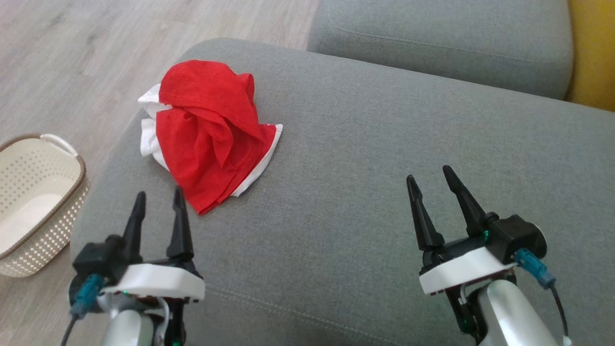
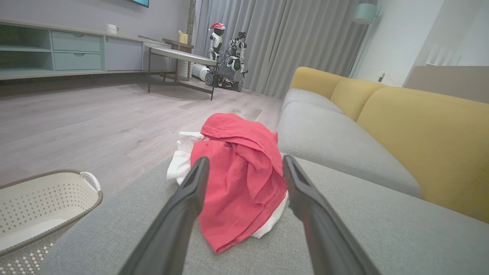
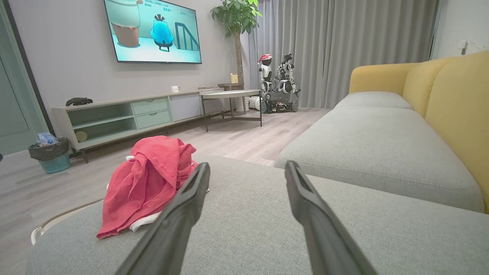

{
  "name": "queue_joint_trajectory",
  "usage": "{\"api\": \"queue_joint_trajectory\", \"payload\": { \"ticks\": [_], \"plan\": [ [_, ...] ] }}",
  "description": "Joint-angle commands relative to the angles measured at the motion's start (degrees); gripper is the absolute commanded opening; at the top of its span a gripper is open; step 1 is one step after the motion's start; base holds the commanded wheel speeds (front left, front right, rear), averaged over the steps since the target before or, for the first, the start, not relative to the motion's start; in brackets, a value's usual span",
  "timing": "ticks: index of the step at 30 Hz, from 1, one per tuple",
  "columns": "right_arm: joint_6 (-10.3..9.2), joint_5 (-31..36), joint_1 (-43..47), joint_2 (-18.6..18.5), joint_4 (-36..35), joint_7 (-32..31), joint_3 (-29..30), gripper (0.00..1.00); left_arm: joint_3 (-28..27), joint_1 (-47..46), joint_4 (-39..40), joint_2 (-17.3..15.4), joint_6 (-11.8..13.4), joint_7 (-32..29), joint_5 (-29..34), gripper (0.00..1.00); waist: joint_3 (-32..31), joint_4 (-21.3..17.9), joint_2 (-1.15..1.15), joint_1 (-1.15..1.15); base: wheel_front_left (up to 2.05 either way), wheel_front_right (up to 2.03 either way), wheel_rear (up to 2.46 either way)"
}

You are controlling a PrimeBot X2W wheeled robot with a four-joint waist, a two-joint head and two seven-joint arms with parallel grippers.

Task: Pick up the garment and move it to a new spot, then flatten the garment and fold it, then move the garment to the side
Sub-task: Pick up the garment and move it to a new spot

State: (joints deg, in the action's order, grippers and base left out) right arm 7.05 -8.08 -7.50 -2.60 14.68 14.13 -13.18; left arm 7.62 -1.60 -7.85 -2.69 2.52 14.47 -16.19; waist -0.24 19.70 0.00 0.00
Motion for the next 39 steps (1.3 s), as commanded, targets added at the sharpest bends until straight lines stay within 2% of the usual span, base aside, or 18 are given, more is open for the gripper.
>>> {"api": "queue_joint_trajectory", "payload": {
  "ticks": [1,7,12,17,22,32,39],
  "plan": [
    [0.44,-0.2,-1.4,-0.3,-1.6,0.5,-1.4,1.0,-2.3,-1.9,2.2,-0.2,0.0,0.5,0.5,1.0,0.2,-0.3,0.0,0.0,0.0,0.0,0.0],
    [0.44,0.5,-2.1,-0.3,-2.1,0.5,-0.5,1.0,-5.6,-3.3,3.1,-0.2,-0.4,0.5,0.3,1.0,2.5,-2.2,0.0,0.0,0.0,0.0,0.0],
    [0.44,3.1,-3.5,-0.3,-4.6,-0.7,2.9,1.0,-10.2,-8.2,2.4,-0.4,-2.3,0.5,1.2,1.0,8.0,-4.7,0.0,0.0,0.0,0.0,0.0],
    [0.44,5.1,-4.8,-0.3,-8.4,-2.0,7.5,1.0,-12.6,-15.0,-2.0,-1.5,-4.2,0.5,0.9,1.0,13.5,-6.6,0.0,0.0,0.0,0.0,0.0],
    [0.44,6.8,-6.1,-0.3,-12.0,-3.4,10.6,1.0,-13.4,-23.0,-9.0,-4.4,-5.4,-0.7,0.1,1.0,18.0,-8.4,0.0,0.0,0.0,0.0,0.0],
    [0.44,7.8,-7.6,-0.3,-15.4,-4.8,10.6,1.0,-15.8,-35.4,-21.8,-9.2,-4.0,-4.0,-1.2,1.0,22.0,-11.0,0.0,0.0,0.0,0.0,0.0],
    [0.44,7.8,-7.7,-0.3,-16.0,-4.9,9.9,1.0,-14.7,-40.3,-30.8,-12.0,-2.3,-4.2,1.0,1.0,23.4,-12.6,0.0,0.0,0.0,0.0,0.0]
  ]
}}
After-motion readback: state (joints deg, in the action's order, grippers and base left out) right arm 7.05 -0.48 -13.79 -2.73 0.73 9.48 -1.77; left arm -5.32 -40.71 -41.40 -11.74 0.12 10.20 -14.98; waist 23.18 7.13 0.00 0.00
